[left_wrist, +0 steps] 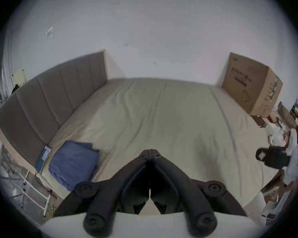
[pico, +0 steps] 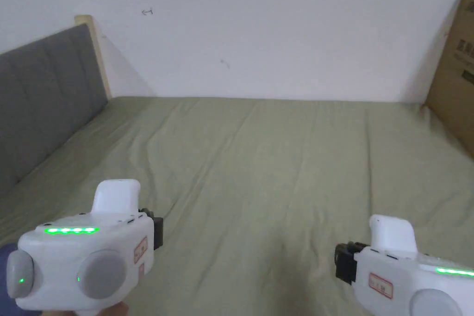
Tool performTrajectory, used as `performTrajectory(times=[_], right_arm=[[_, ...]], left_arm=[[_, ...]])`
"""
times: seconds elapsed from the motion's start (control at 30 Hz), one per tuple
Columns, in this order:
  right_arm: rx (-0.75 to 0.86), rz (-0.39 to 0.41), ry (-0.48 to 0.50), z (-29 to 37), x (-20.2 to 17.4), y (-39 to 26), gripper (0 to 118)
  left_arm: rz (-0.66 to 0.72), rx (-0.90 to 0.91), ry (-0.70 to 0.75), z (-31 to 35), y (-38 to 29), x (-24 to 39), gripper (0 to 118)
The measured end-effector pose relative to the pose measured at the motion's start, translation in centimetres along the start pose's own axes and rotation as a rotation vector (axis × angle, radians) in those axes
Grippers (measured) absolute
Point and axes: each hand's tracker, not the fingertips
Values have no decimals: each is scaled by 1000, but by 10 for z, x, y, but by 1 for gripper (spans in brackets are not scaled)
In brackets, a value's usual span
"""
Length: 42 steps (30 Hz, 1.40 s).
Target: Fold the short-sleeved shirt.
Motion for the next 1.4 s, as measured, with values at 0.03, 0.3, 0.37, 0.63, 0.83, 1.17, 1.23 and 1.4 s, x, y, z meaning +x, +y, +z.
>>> performTrajectory(times=[0.03, 0.3, 0.37, 0.63, 0.83, 1.17, 1.23, 1.4], right_arm=[[67, 21, -27, 12, -1, 7, 0], [376, 140, -239, 75, -11, 26, 0], [407, 172, -287, 77, -13, 24, 0], [424, 178, -300, 84, -19, 25, 0], [439, 171, -290, 84, -16, 31, 89], [480, 196, -330, 88, -16, 28, 115], [486, 194, -320, 89, -15, 29, 115], [484, 194, -323, 90, -15, 28, 115]], left_arm=[[-11, 31, -10, 7, 1, 14, 0], [-49, 328, 36, 68, 11, 74, 0], [-60, 344, 27, 72, 10, 81, 0], [-71, 350, 54, 75, 10, 86, 0], [-99, 339, 25, 71, 13, 85, 103], [-140, 388, 49, 75, 7, 92, 118], [-162, 349, 37, 74, 7, 94, 118], [-113, 332, 17, 77, 9, 92, 118]])
